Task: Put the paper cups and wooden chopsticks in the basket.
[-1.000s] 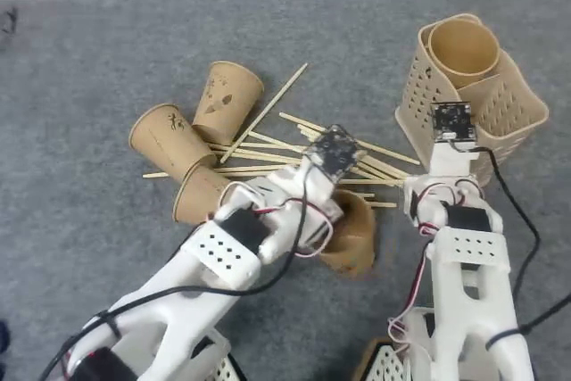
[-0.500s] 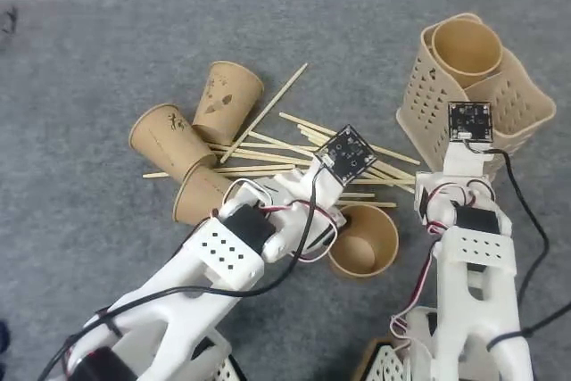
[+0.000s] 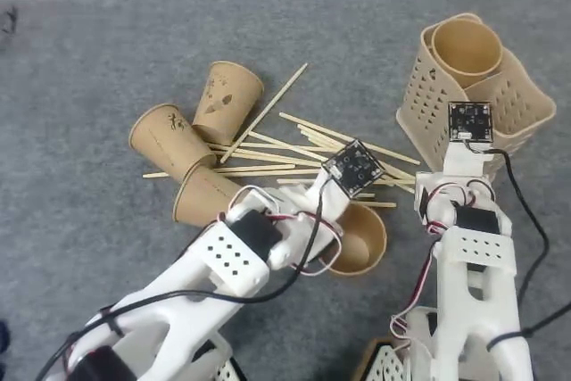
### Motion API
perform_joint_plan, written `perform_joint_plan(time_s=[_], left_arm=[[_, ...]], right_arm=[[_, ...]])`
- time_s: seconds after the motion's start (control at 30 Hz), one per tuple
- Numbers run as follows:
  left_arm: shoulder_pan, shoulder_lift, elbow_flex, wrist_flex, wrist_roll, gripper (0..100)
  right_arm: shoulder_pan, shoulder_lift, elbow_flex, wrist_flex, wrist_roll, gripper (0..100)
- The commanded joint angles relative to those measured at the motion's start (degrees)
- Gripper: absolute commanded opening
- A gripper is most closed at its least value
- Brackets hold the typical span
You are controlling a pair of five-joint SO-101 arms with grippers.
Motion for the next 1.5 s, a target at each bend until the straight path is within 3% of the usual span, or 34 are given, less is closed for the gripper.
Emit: perform_joint_plan(time_s=[0.0,0.2,0.3,0.43,0.67,0.77,0.9,0.97,1.07,1.23,1.47], left_arm=[[2.8,-0.4,-1.8,0.4,0.2,1],[2.7,-0.7,-15.3,6.2,0.0,1],[2.6,-0.4,-21.4,9.0,-2.3,1],[2.5,-0.8,-24.1,9.3,-4.5,1],[-1.2,-0.8,-32.1,8.0,-4.6,1],[-1.8,-0.3,-37.8,6.2,-5.5,1],[-1.8,0.3,-41.1,-4.5,-11.2,1],[-2.5,2.5,-41.9,-10.5,-12.3,1],[-2.7,9.5,-48.0,-9.3,-11.7,1],[-1.7,28.2,-69.9,-3.5,-6.9,1],[0.2,58.8,-121.6,5.9,-0.4,1]], right_arm=[[0.9,-2.4,-0.4,-1.0,0.1,18.7],[3.4,-2.6,-0.8,-0.8,-0.4,18.6],[6.7,-5.7,-0.7,-0.6,-5.2,16.8],[10.1,-15.6,-0.4,4.4,-8.1,9.5],[10.3,-40.4,7.8,8.4,-8.0,8.5],[11.1,-52.2,11.8,9.4,-8.0,0.2],[11.4,-64.0,16.7,11.5,-8.0,0.6],[11.4,-63.7,17.8,10.8,-8.1,0.8],[11.2,-60.2,18.9,7.6,-8.1,0.7],[12.3,-58.2,22.2,2.2,-8.3,0.7],[12.4,-61.0,25.1,1.3,-10.3,0.7]])
